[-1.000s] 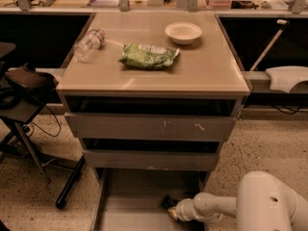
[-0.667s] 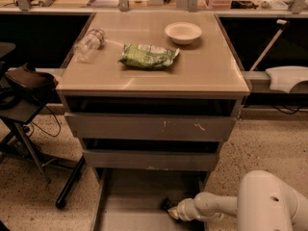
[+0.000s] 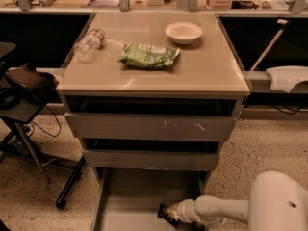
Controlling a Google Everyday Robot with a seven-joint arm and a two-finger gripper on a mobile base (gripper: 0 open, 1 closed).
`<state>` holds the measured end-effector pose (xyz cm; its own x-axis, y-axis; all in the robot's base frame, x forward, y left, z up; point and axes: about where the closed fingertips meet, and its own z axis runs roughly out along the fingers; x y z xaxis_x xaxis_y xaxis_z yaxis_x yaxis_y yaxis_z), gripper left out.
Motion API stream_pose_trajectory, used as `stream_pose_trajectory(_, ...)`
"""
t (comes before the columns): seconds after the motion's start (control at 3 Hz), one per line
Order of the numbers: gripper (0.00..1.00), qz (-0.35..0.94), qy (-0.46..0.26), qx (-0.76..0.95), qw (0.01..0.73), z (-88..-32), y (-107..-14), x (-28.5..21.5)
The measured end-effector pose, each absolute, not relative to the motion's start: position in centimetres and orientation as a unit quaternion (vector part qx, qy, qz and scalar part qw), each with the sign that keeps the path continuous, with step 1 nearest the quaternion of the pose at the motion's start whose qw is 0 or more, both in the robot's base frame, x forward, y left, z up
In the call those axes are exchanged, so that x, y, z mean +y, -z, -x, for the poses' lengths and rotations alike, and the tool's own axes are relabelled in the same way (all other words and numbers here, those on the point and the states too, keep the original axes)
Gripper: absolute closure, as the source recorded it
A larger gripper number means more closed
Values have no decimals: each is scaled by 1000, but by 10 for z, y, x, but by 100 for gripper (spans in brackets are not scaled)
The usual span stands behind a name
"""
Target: Pick rxbar chocolate from bottom drawer and place on counter
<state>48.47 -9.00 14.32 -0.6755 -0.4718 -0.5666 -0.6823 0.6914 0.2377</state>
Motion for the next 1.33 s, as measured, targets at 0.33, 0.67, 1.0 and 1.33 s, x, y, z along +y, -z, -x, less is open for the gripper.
stream_pose_trajectory(0.33, 100, 346, -161, 852, 358, -515, -251, -99)
stream_pose_trajectory(0.67, 100, 323, -94, 818, 466, -530, -381, -118)
stream_pose_trajectory(1.0, 100, 277, -30, 798, 534, -513, -496, -138)
stream_pose_trajectory(1.33, 100, 242, 20, 791, 561, -475, -575, -136)
